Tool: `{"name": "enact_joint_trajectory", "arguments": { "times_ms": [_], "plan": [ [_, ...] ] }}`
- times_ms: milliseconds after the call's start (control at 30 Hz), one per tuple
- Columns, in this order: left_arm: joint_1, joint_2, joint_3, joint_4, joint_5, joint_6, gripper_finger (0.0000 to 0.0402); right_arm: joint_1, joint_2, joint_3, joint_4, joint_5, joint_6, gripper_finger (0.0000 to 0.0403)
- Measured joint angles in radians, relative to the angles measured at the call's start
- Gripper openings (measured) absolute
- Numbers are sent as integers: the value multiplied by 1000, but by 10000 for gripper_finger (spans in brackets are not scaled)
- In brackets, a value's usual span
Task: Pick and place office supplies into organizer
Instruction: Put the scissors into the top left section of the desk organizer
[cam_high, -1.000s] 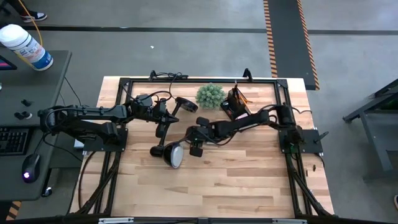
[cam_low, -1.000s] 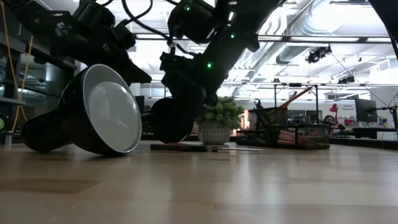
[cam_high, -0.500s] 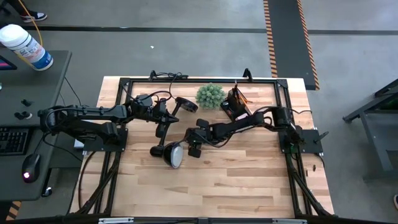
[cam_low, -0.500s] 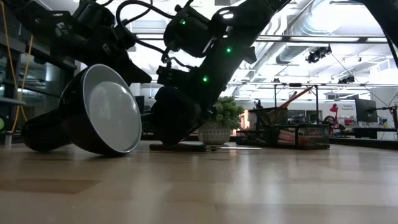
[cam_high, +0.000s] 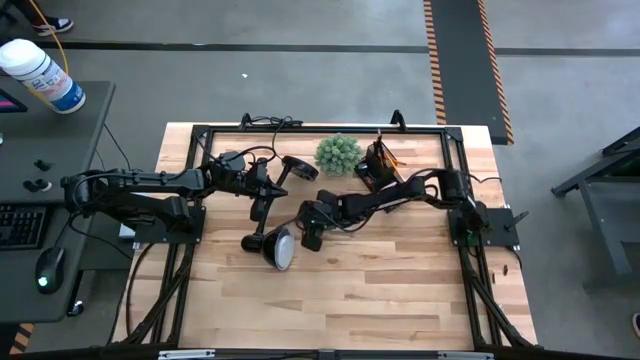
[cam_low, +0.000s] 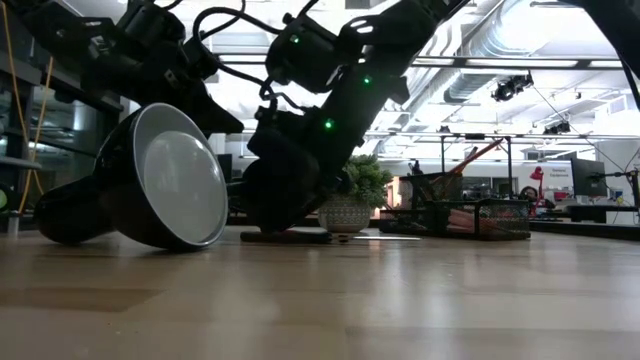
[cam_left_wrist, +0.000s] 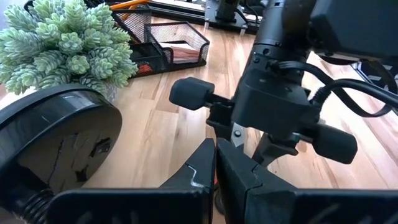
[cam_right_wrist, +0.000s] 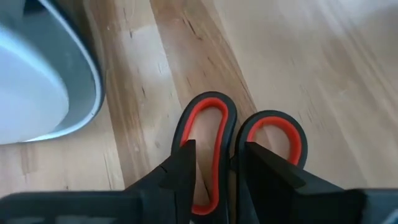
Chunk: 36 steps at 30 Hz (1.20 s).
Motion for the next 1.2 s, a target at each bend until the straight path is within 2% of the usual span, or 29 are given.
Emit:
{"name": "enact_joint_trajectory", "arguments": {
  "times_ms": [333, 567, 667, 767, 967, 1200],
  "plan": [
    [0, 0, 0, 0, 0, 0, 3, -7, 41, 1, -17, -19, -8, 123],
    [0, 0, 0, 0, 1, 0, 3, 5, 68, 2, -5, 16, -71, 123],
    [0, 0, 0, 0, 2, 0, 3, 3, 68, 2, -5, -19, -84, 120],
    [0, 0, 0, 0, 2, 0, 3, -3, 68, 2, -5, -43, -85, 97],
    [0, 0, 0, 0, 2, 0, 3, -2, 69, 3, -23, -82, -85, 14],
    [0, 0, 0, -1, 1, 0, 3, 1, 69, 3, -33, -72, -74, 24]
  ]
}}
